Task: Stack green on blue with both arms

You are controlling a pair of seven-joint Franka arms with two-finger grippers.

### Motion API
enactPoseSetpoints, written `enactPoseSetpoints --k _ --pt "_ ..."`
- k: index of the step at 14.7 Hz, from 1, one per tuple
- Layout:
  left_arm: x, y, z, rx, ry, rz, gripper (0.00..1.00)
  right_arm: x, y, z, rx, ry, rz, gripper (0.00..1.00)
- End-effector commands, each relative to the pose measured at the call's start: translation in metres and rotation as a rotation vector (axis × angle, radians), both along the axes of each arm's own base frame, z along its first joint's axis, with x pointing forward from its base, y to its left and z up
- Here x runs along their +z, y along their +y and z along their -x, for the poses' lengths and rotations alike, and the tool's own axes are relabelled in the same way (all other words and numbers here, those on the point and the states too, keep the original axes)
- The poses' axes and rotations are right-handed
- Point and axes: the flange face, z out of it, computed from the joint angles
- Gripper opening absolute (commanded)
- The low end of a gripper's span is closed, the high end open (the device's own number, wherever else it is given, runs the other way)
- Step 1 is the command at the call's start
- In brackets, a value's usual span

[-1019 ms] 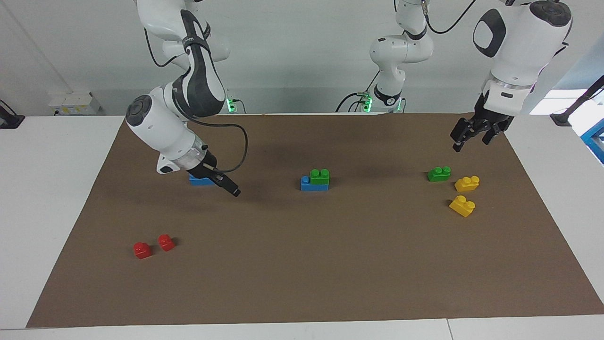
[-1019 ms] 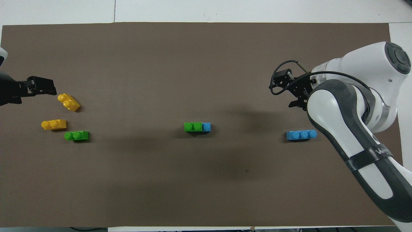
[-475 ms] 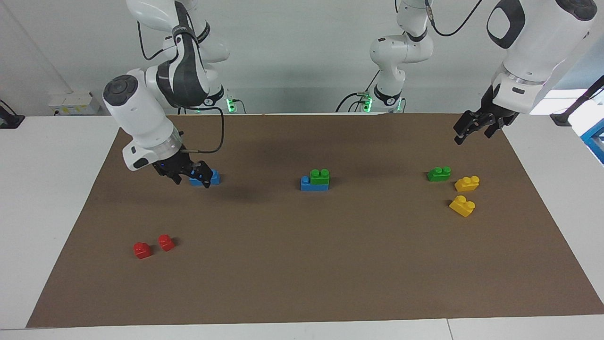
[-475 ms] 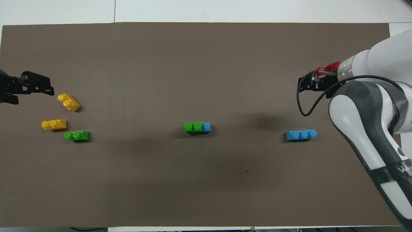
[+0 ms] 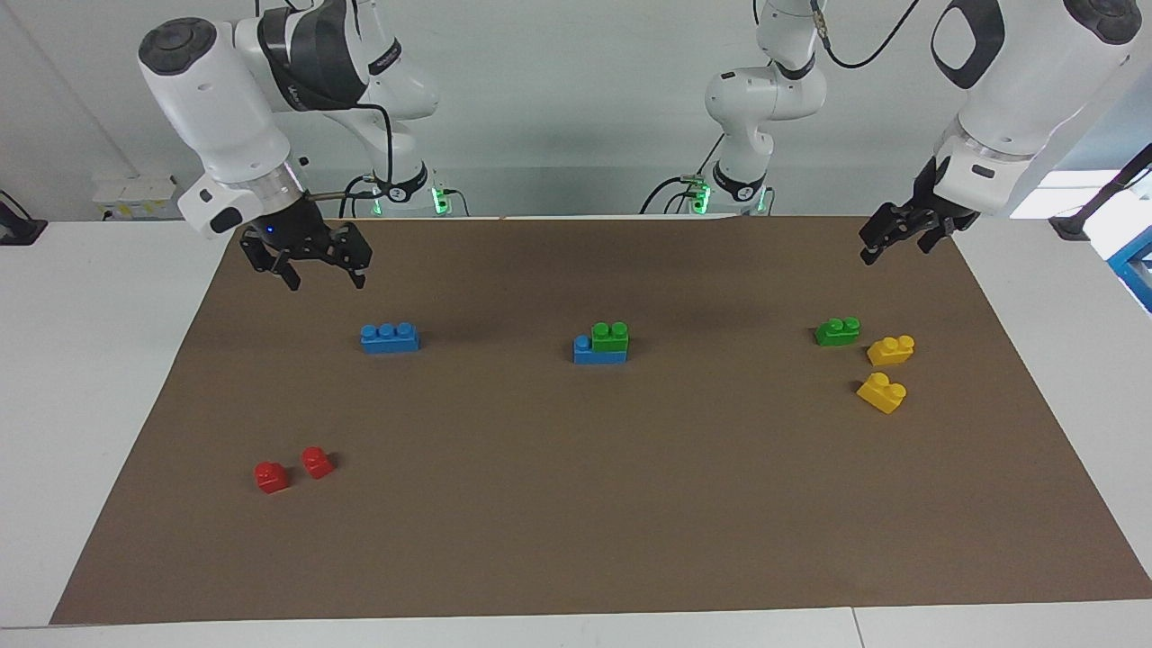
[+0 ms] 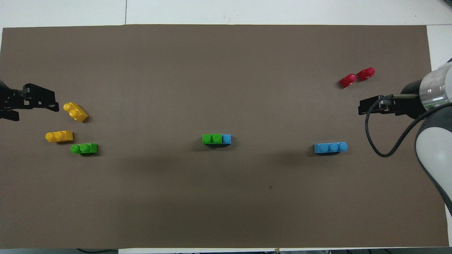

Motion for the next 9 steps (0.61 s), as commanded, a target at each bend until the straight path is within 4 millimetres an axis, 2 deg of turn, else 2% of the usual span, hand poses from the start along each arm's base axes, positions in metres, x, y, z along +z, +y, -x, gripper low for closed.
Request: enactPoseSetpoints --k 1,3,5,9 --pt "0.003 0.0 -0.004 -0.016 0.014 0.012 1.0 0.011 -0.008 0.017 0.027 0.032 0.017 1.0" --pt "0.004 0.002 -0.005 -0.031 0.004 0.01 1.0 0.02 -0.007 0.027 0.024 0.046 0.018 1.0" --pt "0.004 0.005 -0.006 -0.084 -0.003 -0.008 1.0 0.031 -0.006 0.026 0.018 0.054 0.018 1.0" --pt "0.007 0.007 -0.006 -0.085 -0.013 -0.01 1.0 0.038 0.001 0.022 -0.029 0.058 0.071 1.0"
